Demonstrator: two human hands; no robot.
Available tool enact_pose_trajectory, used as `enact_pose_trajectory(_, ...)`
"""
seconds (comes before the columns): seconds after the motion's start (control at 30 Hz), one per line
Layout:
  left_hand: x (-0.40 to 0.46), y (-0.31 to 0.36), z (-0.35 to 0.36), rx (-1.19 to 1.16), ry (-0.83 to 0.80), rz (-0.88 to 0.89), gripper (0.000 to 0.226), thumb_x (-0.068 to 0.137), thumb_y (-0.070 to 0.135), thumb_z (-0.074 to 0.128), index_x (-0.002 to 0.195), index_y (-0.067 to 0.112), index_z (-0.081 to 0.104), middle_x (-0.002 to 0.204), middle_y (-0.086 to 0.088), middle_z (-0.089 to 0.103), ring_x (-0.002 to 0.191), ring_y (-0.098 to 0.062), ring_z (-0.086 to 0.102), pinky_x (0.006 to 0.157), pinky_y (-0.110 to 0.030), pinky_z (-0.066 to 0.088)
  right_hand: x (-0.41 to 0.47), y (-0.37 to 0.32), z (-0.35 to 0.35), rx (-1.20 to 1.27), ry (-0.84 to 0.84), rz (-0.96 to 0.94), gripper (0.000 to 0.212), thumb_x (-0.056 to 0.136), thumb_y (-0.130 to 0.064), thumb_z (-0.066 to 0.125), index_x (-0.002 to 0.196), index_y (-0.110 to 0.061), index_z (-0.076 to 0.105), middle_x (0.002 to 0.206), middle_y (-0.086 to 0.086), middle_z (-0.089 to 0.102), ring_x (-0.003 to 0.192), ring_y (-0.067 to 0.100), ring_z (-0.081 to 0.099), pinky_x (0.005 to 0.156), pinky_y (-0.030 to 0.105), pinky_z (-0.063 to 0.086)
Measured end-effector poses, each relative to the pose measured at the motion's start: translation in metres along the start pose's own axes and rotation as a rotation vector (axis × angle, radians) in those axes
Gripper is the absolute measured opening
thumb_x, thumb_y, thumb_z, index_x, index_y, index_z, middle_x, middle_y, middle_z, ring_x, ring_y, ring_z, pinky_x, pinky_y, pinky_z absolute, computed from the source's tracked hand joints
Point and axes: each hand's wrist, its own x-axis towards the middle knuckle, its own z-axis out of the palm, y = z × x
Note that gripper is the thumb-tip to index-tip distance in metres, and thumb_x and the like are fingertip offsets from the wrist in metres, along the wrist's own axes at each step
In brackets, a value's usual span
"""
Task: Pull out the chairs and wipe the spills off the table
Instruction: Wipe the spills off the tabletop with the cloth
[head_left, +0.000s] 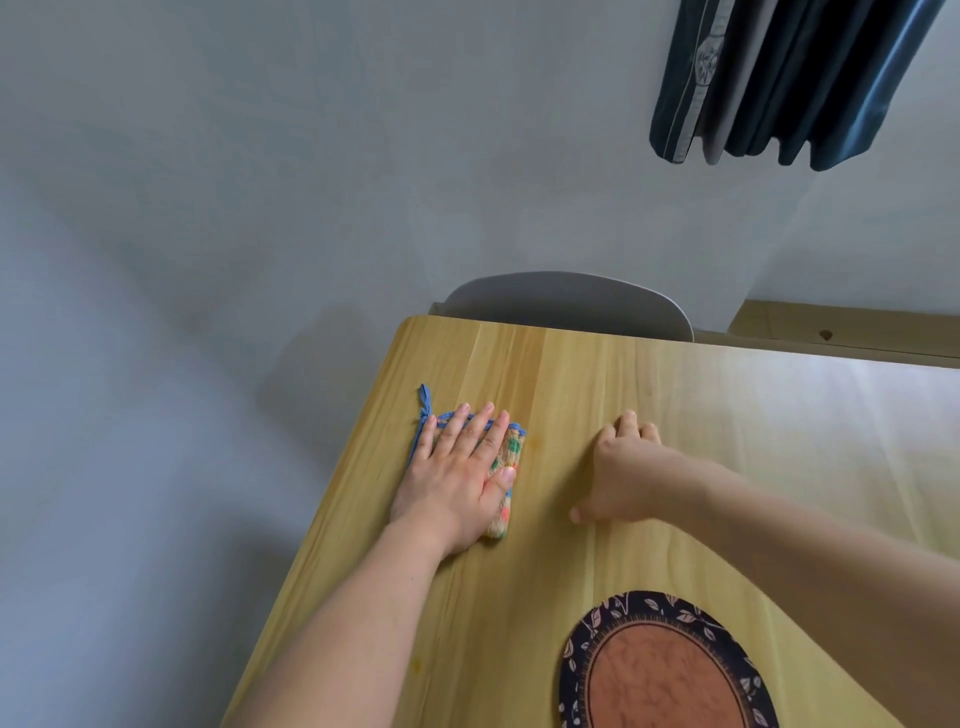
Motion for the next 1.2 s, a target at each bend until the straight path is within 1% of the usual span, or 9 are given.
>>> enact_pose_trajectory(0.17,0.000,-0.001,-0.001,0.000,0.005,-0.005,0.061,0.103,0.051,0.011,0.154,0.032,-0.016,0.164,0.012,-0.017,0.149,-0.011,-0.022,0.120,-0.044,-0.015,-0.020,-0.019,0.018,-0.001,-0.059,0.048,0.131,0.075,-0.055,0.074,0.148,0.002,-0.019,0.154,0.024,-0.027,0.144,0.047,-0.009,0.118,0.054,0.016)
enact_pose_trajectory(0.33,-0.001,0.001,0.002,0.017,-0.008,-0.006,0.062,0.102,0.051,0.010,0.155,0.031,-0.015,0.164,0.011,-0.017,0.150,-0.012,-0.021,0.121,-0.045,-0.014,-0.015,-0.025,0.012,-0.087,-0.104,0.074,0.133,0.071,-0.061,0.073,0.147,0.004,-0.015,0.153,0.031,-0.021,0.142,0.053,0.001,0.115,0.053,0.025)
enact_pose_trajectory(0.5,-0.015,0.001,0.005,-0.013,-0.007,0.004,0.062,0.103,0.050,0.009,0.155,0.028,-0.015,0.164,0.010,-0.018,0.149,-0.013,-0.022,0.121,-0.046,-0.014,-0.011,-0.035,0.005,-0.204,-0.141,0.090,0.122,0.073,-0.064,0.069,0.152,-0.003,0.000,0.150,0.039,-0.014,0.138,0.058,0.014,0.113,0.050,0.031)
enact_pose_trajectory(0.6,-0.043,-0.001,0.011,-0.026,-0.019,0.018,0.062,0.102,0.050,0.007,0.155,0.028,-0.016,0.163,0.010,-0.019,0.149,-0.013,-0.023,0.120,-0.046,-0.016,-0.009,-0.032,0.005,-0.188,-0.134,0.090,0.119,0.072,-0.062,0.071,0.153,-0.005,0.005,0.150,0.039,-0.013,0.137,0.059,0.015,0.112,0.051,0.032)
enact_pose_trajectory(0.77,-0.109,-0.002,0.024,-0.032,-0.031,0.000,0.067,0.090,0.054,-0.010,0.151,0.029,-0.022,0.160,0.010,-0.025,0.147,-0.014,-0.027,0.120,-0.046,-0.016,-0.013,-0.037,0.004,-0.214,-0.103,0.102,0.119,0.074,-0.065,0.067,0.152,-0.001,0.004,0.148,0.045,-0.004,0.137,0.058,0.018,0.112,0.050,0.033)
enact_pose_trajectory(0.93,-0.147,-0.006,0.036,-0.015,-0.001,0.015,0.065,0.095,0.054,-0.003,0.153,0.028,-0.015,0.163,0.008,-0.017,0.149,-0.015,-0.023,0.121,-0.048,-0.010,-0.012,-0.039,0.005,-0.242,-0.125,0.111,0.124,0.070,-0.066,0.070,0.153,-0.004,0.001,0.149,0.042,-0.012,0.137,0.059,0.015,0.113,0.053,0.030)
enact_pose_trajectory(1.07,-0.144,-0.004,0.035,-0.015,-0.010,0.006,0.065,0.093,0.055,-0.008,0.150,0.029,-0.022,0.160,0.010,-0.026,0.147,-0.014,-0.028,0.121,-0.048,-0.011,-0.012,-0.037,0.005,-0.252,-0.122,0.110,0.123,0.070,-0.065,0.070,0.153,-0.004,0.003,0.150,0.040,-0.011,0.138,0.058,0.014,0.113,0.054,0.028)
enact_pose_trajectory(1.13,-0.144,-0.002,0.034,-0.001,-0.009,0.007,0.065,0.093,0.055,-0.008,0.151,0.029,-0.022,0.161,0.010,-0.025,0.147,-0.014,-0.027,0.121,-0.048,-0.010,-0.012,-0.040,0.005,-0.283,-0.136,0.123,0.121,0.071,-0.068,0.067,0.154,-0.008,0.003,0.152,0.038,-0.006,0.139,0.055,0.017,0.114,0.053,0.027)
enact_pose_trajectory(1.2,-0.144,0.000,0.034,0.001,-0.015,0.006,0.066,0.093,0.055,-0.007,0.151,0.029,-0.023,0.161,0.011,-0.025,0.147,-0.014,-0.027,0.121,-0.048,-0.011,-0.016,-0.043,0.006,-0.323,-0.156,0.145,0.115,0.072,-0.072,0.063,0.154,-0.013,0.009,0.155,0.032,0.010,0.139,0.049,0.027,0.115,0.050,0.028)
